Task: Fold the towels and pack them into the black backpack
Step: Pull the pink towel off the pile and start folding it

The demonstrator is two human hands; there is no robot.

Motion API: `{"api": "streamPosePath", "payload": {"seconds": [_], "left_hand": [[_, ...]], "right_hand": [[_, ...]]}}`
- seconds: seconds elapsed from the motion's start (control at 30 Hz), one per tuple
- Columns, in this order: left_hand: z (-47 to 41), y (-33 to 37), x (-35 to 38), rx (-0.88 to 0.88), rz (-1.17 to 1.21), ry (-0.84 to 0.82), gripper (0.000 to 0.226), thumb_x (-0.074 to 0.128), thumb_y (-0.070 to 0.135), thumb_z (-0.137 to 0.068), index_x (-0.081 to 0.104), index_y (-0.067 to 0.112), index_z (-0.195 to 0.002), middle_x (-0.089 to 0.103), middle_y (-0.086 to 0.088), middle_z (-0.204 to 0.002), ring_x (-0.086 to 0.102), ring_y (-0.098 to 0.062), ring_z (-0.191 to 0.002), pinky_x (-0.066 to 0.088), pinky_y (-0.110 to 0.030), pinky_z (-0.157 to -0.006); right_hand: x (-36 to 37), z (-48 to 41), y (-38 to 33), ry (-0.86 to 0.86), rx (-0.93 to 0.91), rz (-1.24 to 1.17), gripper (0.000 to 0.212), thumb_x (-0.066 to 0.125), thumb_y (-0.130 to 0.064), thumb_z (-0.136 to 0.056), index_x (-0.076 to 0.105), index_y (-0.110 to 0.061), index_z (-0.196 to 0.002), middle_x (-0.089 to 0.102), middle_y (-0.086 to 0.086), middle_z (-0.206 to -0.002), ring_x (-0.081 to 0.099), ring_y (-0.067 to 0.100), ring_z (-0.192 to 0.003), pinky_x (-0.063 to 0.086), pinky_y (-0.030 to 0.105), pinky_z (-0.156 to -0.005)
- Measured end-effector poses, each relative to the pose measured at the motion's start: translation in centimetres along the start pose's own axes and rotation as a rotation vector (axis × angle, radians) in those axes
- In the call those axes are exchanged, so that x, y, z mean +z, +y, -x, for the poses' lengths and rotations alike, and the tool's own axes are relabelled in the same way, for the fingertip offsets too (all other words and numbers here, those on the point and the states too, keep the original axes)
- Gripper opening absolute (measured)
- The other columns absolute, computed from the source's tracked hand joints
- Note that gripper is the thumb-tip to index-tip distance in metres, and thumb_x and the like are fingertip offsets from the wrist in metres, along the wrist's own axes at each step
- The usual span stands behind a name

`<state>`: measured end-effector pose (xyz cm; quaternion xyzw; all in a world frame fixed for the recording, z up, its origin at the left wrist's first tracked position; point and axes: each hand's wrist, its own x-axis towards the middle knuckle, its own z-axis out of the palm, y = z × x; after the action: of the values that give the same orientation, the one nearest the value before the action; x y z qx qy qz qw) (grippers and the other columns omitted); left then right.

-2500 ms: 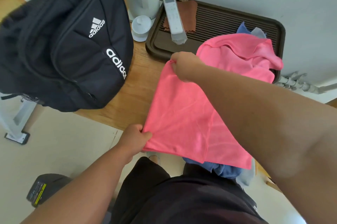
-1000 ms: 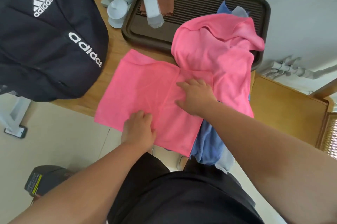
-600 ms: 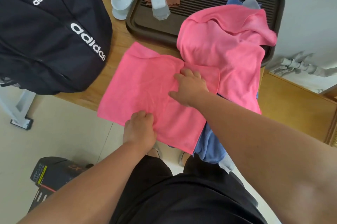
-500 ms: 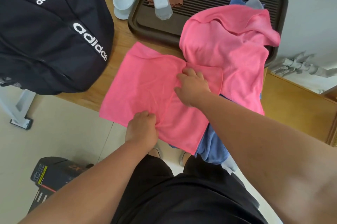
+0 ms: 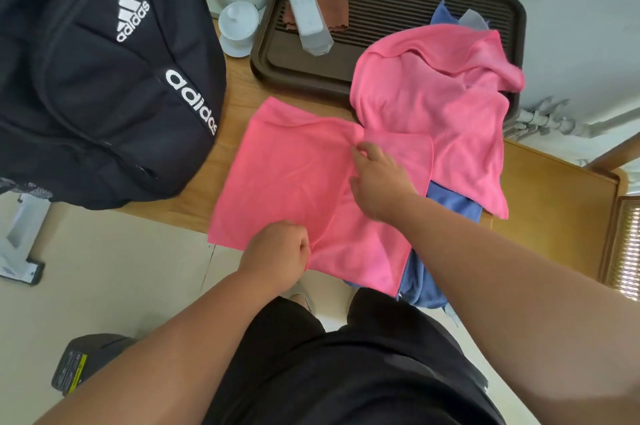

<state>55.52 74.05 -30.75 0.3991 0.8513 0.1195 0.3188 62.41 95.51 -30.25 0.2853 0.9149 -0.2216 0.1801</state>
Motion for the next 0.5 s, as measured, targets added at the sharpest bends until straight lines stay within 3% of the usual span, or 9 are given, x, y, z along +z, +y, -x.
{"api": "streamPosePath", "payload": {"seconds": [0.17,0.33,0.4,0.5], "left_hand": [[-0.1,0.4,-3.0,0.068,-0.037,-0.107,0.017,0.065,0.02,-0.083,0.056,0.02,-0.068,0.061,0.003,-0.077,0.058,-0.019,-0.071,0.047,-0.036,-0.063],[-0.6,3.4,-4.2,0.078,0.056,-0.205,0.011,0.067,0.015,-0.076,0.06,0.015,-0.067,0.068,0.003,-0.066,0.056,-0.002,-0.058,0.041,-0.024,-0.055],[-0.5,5.3,-4.1,0.098,0.071,-0.218,0.009,0.068,0.014,-0.075,0.063,0.013,-0.068,0.068,0.004,-0.068,0.059,-0.008,-0.063,0.045,-0.027,-0.058],[-0.1,8.1,-3.2,0.149,0.083,-0.292,0.011,0.069,0.015,-0.079,0.063,0.016,-0.069,0.062,0.007,-0.069,0.056,-0.014,-0.067,0.045,-0.029,-0.062]], "right_hand": [[-0.5,1.8,-1.0,0.046,0.029,-0.062,0.058,0.046,-0.022,-0.1,0.029,-0.012,-0.155,0.022,0.005,-0.158,0.042,0.034,-0.134,0.041,0.045,-0.106],[-2.7,3.2,0.0,0.129,0.036,-0.132,0.049,0.044,-0.018,-0.101,0.037,-0.012,-0.149,0.025,0.004,-0.155,0.05,0.036,-0.124,0.044,0.044,-0.097],[-3.8,3.9,1.0,0.171,0.014,-0.135,0.043,0.044,-0.017,-0.101,0.042,-0.011,-0.143,0.029,0.005,-0.152,0.055,0.037,-0.116,0.045,0.042,-0.089],[-4.9,5.0,3.0,0.215,-0.044,-0.123,0.04,0.047,-0.018,-0.099,0.047,-0.007,-0.138,0.033,0.008,-0.148,0.058,0.036,-0.113,0.049,0.045,-0.09]]}}
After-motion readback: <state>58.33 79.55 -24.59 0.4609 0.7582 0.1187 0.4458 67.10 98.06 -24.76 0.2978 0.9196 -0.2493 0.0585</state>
